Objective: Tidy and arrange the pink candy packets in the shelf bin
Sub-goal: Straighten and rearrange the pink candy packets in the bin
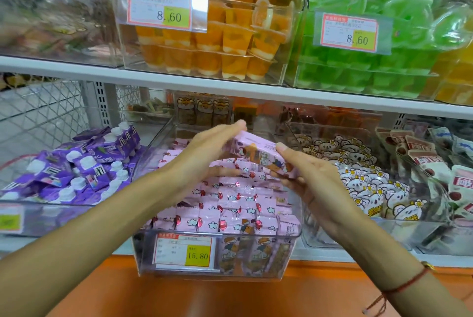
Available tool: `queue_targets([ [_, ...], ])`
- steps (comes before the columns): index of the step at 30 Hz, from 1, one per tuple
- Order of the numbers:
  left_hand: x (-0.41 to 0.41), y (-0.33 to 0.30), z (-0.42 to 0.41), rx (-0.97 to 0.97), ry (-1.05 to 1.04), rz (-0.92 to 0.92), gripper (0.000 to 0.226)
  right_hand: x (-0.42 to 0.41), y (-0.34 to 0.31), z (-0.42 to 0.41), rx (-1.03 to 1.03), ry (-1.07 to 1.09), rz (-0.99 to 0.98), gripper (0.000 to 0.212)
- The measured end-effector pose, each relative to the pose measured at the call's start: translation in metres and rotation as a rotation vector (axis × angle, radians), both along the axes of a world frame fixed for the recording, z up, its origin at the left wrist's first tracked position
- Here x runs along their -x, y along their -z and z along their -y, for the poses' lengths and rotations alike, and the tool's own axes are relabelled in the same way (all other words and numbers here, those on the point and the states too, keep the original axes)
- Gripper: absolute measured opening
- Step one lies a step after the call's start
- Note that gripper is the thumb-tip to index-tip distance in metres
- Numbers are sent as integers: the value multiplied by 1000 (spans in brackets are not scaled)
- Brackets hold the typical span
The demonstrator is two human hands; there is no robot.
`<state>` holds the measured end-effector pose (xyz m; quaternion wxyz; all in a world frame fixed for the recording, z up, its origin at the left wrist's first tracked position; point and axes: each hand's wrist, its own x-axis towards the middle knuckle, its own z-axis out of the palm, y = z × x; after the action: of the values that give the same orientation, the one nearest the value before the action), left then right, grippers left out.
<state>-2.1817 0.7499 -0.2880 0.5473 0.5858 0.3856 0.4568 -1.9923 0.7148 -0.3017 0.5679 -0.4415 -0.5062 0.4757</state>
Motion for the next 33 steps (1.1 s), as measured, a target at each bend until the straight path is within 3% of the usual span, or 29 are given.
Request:
queue_targets([
  [4,3,1,0,-116,69,-1,45,-2,-3,-1,12,1,-168,26],
  [8,-3,11,-4,-79,-30,15,24,-4,-8,-2,-108,-25,-216,23],
  [11,-4,22,-7,-224,-80,-155,27,-6,-5,-8,-133,88,-139,23],
  [14,6,37,-11,-589,-236,-848,47,-11,-2,-23,-239,289,31,25],
  [16,12,47,-13,-675,-256,-1123,50,-16,0,-34,-316,369,197,26],
  [19,17,58,-17,-581,-144,-1180,47,-19,4,-47,-408,417,601,21],
  [22,17,62,-20,-568,-109,-1203,49,-19,-4,-55,-459,308,858,16],
  [26,17,63,-21,-572,-117,-1204,50,-11,-20,-68,-412,36,1212,24],
  [29,17,62,-20,-575,-109,-1208,49,0,-15,-81,-378,-7,1476,26],
  [32,17,61,-18,-566,-107,-1190,46,11,-1,-87,-287,-73,1717,12],
  [33,17,60,-19,-557,-100,-1183,45,13,3,-88,-265,-100,1765,20],
])
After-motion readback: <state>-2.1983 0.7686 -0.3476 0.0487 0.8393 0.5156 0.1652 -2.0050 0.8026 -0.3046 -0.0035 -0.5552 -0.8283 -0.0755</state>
